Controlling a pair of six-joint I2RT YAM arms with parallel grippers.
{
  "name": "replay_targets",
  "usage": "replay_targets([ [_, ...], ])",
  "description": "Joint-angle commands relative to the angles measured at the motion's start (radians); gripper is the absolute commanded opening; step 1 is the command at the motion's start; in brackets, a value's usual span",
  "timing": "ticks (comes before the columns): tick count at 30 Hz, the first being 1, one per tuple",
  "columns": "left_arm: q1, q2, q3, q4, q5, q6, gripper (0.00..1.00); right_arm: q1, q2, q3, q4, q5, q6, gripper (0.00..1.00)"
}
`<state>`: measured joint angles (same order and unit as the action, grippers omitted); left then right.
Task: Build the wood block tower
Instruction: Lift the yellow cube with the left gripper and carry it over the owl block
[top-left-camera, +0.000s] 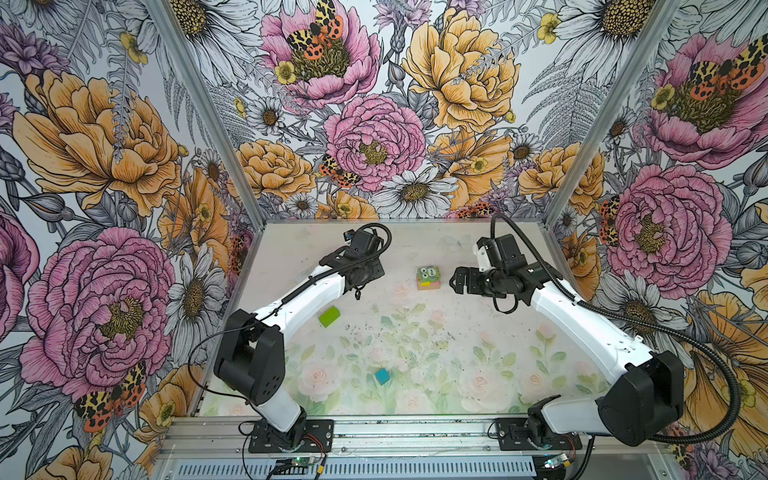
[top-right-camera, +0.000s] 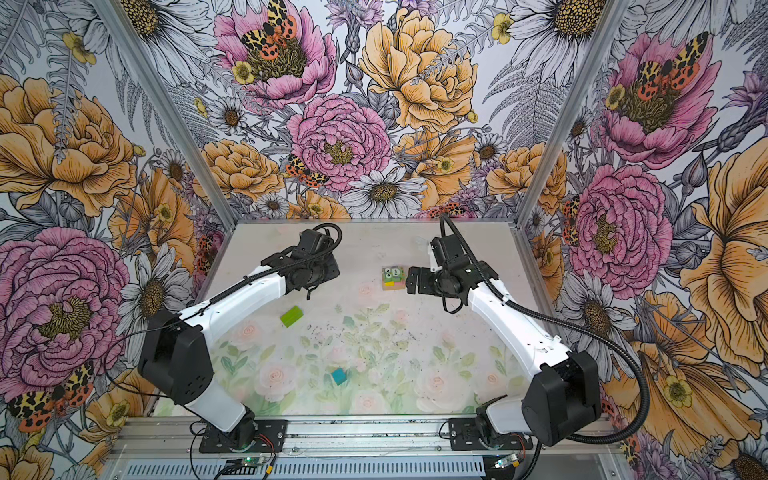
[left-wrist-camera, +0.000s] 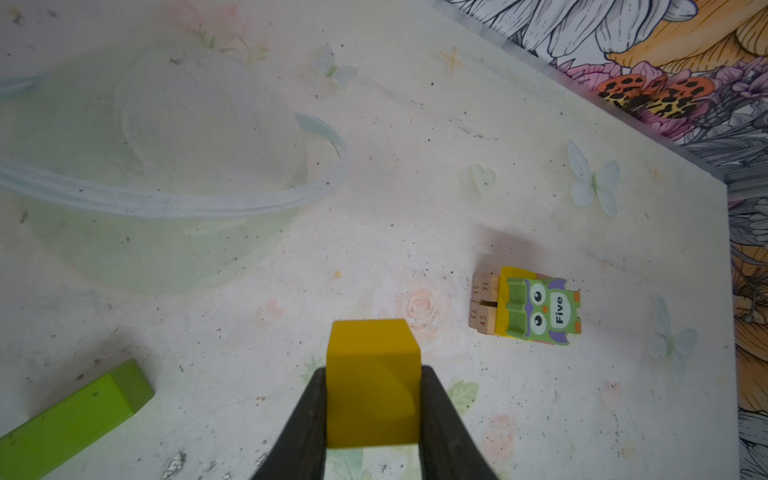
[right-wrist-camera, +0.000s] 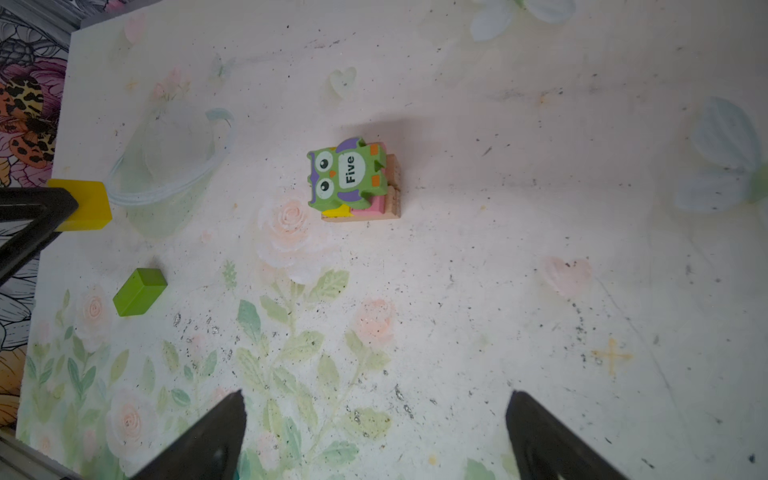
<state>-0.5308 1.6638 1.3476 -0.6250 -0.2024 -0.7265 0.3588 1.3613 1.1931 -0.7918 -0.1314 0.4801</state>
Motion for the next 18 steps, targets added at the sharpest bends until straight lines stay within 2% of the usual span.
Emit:
replay_targets([
  [1,-0.024,0.052,0.071,-0.008,-0.015,0.010,0.26,-0.019,-0.042,-0.021,-0.024,0.030,-0.008,1.00],
  [10,-0.091,0.267,0.300,-0.044,-0.014,0.039,0.26,-0.059,-0.090,-0.047,-0.042,0.032,-0.007,1.00],
  [18,-0.131,0.423,0.499,-0.091,0.034,0.058,0.26,-0.079,-0.124,-0.062,-0.055,0.033,-0.008,1.00],
])
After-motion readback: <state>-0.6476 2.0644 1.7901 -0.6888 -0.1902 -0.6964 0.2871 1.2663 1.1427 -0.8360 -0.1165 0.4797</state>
